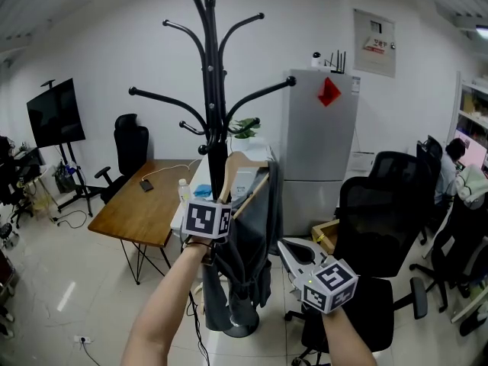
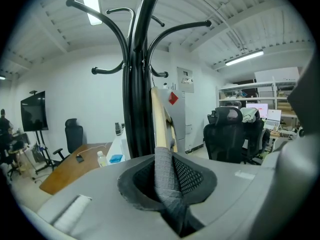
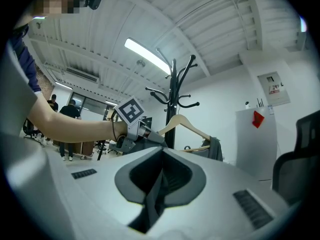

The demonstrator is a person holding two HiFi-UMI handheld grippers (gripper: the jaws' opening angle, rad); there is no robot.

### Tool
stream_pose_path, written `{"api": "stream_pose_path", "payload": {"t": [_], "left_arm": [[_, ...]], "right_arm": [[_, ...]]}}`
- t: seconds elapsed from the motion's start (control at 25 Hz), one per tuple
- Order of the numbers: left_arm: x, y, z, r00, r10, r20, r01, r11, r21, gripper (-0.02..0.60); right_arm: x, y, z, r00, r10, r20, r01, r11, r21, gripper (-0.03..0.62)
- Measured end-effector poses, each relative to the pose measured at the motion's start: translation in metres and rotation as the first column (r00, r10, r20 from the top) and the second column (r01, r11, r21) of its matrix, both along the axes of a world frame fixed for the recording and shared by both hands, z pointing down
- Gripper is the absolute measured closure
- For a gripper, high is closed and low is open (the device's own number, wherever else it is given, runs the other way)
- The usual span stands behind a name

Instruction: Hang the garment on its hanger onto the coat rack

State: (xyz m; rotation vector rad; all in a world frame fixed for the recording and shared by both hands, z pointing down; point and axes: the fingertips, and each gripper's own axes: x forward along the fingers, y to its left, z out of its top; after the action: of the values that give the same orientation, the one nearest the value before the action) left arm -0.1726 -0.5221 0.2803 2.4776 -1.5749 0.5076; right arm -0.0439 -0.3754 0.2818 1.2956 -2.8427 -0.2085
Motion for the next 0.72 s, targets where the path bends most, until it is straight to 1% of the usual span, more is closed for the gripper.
{"api": "stream_pose_path", "payload": {"t": [0.12, 0.2, 0.24, 0.32, 0.4, 0.44, 0.52, 0.64, 0.72], "left_arm": [[-0.001, 0.001, -0.002, 1.000, -0.006, 0.002, 0.006, 1.000, 0.017, 0.506], [-0.003, 0.002, -0.006, 1.000, -0.006, -0.011, 0.007, 0.999, 0.044, 0.490], [-0.004, 0.004, -0.009, 1.000, -0.004, -0.017, 0.005, 0.998, 0.065, 0.455], [-0.004, 0.009, -0.018, 1.000, 0.008, -0.009, -0.007, 0.994, 0.107, 0.335], [-0.003, 0.018, -0.028, 0.999, 0.013, 0.034, -0.018, 0.989, 0.148, 0.262], [-0.003, 0.025, -0.033, 0.998, 0.013, 0.056, -0.022, 0.985, 0.170, 0.237], [-0.006, 0.042, -0.042, 0.997, 0.020, 0.069, -0.034, 0.977, 0.213, 0.236], [-0.009, 0.077, -0.049, 0.999, 0.044, 0.028, -0.050, 0.961, 0.273, 0.239], [-0.014, 0.104, -0.046, 0.998, 0.049, -0.026, -0.038, 0.949, 0.313, 0.294]], "right_arm": [[0.000, 0.001, -0.001, 1.000, 0.001, 0.000, -0.001, 1.000, 0.001, 0.594], [0.000, 0.002, -0.002, 1.000, 0.003, 0.001, -0.003, 1.000, 0.003, 0.594], [0.000, 0.003, -0.002, 1.000, 0.002, -0.001, -0.002, 1.000, 0.004, 0.594], [-0.001, 0.003, -0.002, 1.000, -0.001, -0.005, 0.001, 1.000, 0.007, 0.594], [0.002, 0.002, -0.002, 1.000, 0.000, -0.008, 0.000, 1.000, 0.005, 0.594], [0.003, 0.002, -0.001, 1.000, 0.002, -0.008, -0.002, 1.000, 0.002, 0.594], [0.004, 0.002, 0.002, 1.000, 0.006, -0.007, -0.006, 1.000, -0.004, 0.594], [0.003, 0.002, 0.005, 1.000, 0.007, -0.006, -0.007, 1.000, -0.009, 0.594], [0.002, 0.003, 0.007, 1.000, 0.004, -0.006, -0.004, 1.000, -0.012, 0.594]]}}
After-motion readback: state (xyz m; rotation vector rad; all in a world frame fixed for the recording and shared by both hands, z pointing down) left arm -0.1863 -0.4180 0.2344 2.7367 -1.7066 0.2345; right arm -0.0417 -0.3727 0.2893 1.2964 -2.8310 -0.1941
